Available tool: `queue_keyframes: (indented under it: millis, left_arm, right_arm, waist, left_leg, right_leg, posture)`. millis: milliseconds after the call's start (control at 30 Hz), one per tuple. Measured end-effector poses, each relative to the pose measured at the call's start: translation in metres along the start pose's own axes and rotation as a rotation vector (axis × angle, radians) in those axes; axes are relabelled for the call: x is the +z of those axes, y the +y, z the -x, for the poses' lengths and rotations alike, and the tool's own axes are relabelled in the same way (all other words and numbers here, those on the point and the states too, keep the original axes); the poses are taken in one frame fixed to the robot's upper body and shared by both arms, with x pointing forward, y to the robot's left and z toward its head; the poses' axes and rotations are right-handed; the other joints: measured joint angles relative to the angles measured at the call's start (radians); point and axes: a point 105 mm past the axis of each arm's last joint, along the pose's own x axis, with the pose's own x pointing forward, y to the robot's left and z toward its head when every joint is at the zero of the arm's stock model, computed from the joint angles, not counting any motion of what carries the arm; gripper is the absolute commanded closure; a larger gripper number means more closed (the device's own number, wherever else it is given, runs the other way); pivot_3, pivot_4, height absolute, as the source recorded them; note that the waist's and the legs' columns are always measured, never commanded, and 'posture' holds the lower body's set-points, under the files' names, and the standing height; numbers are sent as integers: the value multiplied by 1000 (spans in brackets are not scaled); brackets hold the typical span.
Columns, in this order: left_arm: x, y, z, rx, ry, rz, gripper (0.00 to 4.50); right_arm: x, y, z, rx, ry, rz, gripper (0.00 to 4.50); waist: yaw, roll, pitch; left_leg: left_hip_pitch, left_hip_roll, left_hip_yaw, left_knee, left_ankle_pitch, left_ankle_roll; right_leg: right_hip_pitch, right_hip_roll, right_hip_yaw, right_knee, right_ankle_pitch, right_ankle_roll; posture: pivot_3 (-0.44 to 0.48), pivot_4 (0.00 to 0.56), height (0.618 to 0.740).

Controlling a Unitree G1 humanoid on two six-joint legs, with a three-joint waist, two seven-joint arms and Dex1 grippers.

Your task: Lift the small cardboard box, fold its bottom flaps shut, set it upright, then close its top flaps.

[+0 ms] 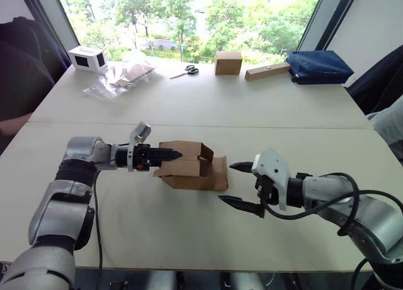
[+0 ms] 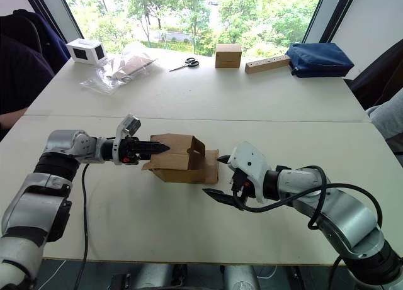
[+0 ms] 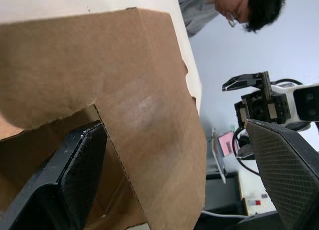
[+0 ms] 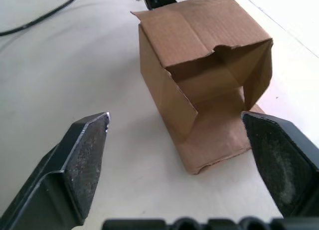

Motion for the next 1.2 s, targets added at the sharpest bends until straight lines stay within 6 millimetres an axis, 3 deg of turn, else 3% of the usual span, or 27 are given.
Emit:
queue_keyframes:
  millis: [100, 233, 400, 700, 833, 1000, 1100, 1200]
  left_arm:
    - [1, 0, -4, 5, 14, -17, 678]
    - [1, 2, -9, 11, 24, -36, 2554]
    - [0, 0, -11, -7, 26, -31, 4472]
    - [11, -12, -9, -41, -7, -87, 4472]
    - [34, -37, -1, -89, -104, -269, 4472]
    - [66, -86, 5, -120, -172, -620, 4472]
    - [73, -103, 2, -118, -175, -762, 4500]
    - [80, -126, -7, -140, -152, -929, 4500]
  right_arm:
    - [-1, -1, 0, -12, 5, 3, 0]
    - [-4, -1, 0, -25, 5, -10, 0]
    - [-4, -1, -3, -41, -15, -24, 0]
    - [1, -7, 2, -86, -73, -68, 0]
    - [27, -31, 13, -186, -303, -217, 0]
    - [64, -70, 35, -318, -582, -362, 0]
    - [83, -84, 40, -330, -699, -434, 725]
    - [112, -96, 47, -321, -830, -462, 1814]
  waist:
    - [1, 0, 0]
    - [0, 0, 0]
    - [0, 0, 0]
    - [0, 0, 0]
    - [-2, 0, 0]
    - [0, 0, 0]
    - [-2, 0, 0]
    - [-3, 1, 0]
  left_leg:
    - [0, 0, 0, 0, 0, 0]
    - [0, 0, 0, 0, 0, 0]
    - [0, 0, 0, 0, 0, 0]
    - [0, 0, -1, 0, 0, 0]
    - [0, 1, -1, 0, 0, 0]
    - [0, 1, -1, 0, 0, 0]
    - [0, 0, 0, 0, 0, -1]
    - [1, 0, 0, 0, 0, -1]
  right_leg:
    - [0, 0, 0, 0, 0, 0]
    - [0, 0, 0, 0, 0, 0]
    - [0, 0, 0, 0, 0, 0]
    - [0, 0, 0, 0, 0, 0]
    - [0, 0, 0, 1, 0, 0]
    - [0, 0, 0, 2, 0, 0]
    - [0, -1, 0, 3, 1, 0]
    - [-1, 0, 0, 4, 1, 1]
  posture:
    - [0, 150, 740]
    - [0, 150, 740]
    - [0, 150, 740]
    - [0, 150, 740]
    - [0, 150, 740]
    - [0, 150, 740]
    - [0, 150, 740]
    - [0, 150, 740]
